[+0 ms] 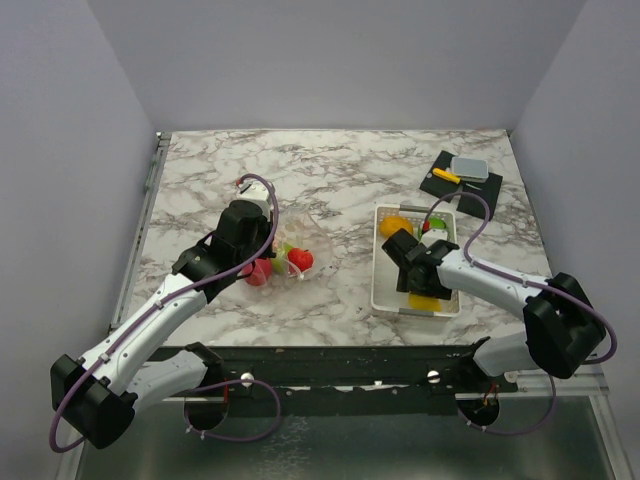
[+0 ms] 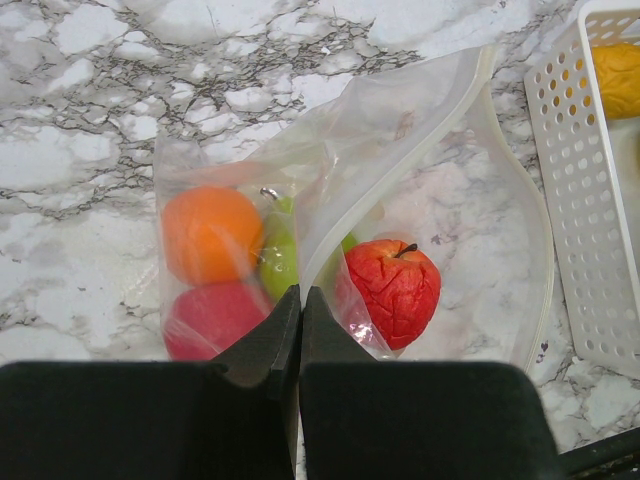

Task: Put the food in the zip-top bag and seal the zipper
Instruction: Pick up the fake fruit from the bin.

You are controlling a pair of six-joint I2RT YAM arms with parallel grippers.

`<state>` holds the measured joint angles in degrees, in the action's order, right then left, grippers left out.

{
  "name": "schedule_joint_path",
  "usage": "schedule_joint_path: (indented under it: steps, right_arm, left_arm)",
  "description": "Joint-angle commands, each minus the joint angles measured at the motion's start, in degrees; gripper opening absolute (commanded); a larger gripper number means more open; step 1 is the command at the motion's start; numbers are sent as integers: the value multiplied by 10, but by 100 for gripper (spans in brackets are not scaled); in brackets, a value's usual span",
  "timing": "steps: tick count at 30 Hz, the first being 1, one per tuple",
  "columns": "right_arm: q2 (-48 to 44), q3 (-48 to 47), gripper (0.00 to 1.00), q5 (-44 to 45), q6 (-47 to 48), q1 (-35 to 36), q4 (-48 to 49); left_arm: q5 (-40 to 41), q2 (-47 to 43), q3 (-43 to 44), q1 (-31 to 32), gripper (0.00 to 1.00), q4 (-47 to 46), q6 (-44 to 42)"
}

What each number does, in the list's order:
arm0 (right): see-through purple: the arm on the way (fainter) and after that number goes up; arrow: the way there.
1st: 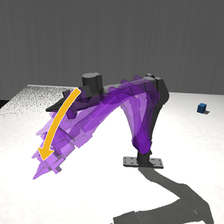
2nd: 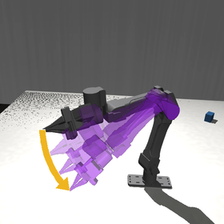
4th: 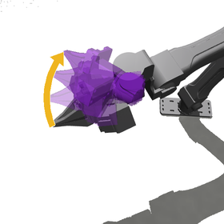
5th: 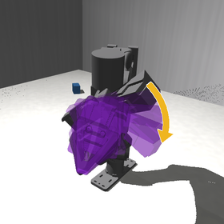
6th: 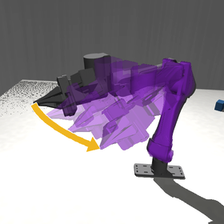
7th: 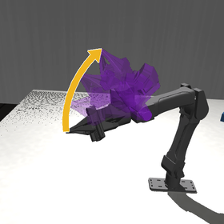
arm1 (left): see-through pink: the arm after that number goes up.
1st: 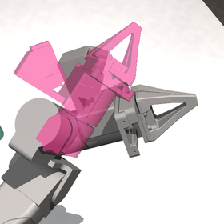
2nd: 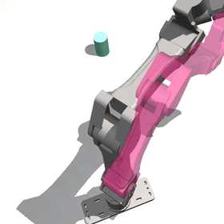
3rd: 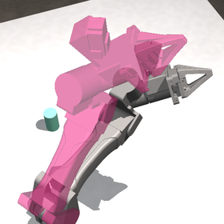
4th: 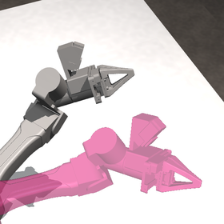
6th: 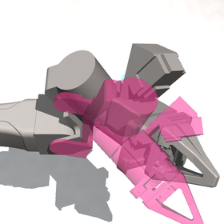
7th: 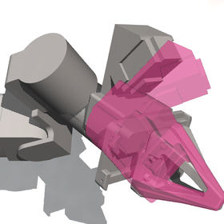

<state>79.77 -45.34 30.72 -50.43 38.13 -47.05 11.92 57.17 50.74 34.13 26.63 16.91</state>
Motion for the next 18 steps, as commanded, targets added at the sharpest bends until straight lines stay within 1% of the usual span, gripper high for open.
schedule_joint_path:
  steps: [1, 7, 15, 18]
  right_arm:
    - [1, 11, 77, -21, 0, -4, 22]
    - [-11, 15, 57, -35, 10, -4, 32]
    - [-42, -5, 38, -21, 15, -4, 16]
    - [-55, -24, 36, -9, 18, -3, 2]
  left_arm:
    - [-12, -3, -6, -3, 0, -1, -4]
    - [-12, -3, -6, -3, 0, -1, -3]
    - [-11, -3, -6, -3, 0, -1, -3]
    - [-11, -3, -6, -3, 0, -1, -3]
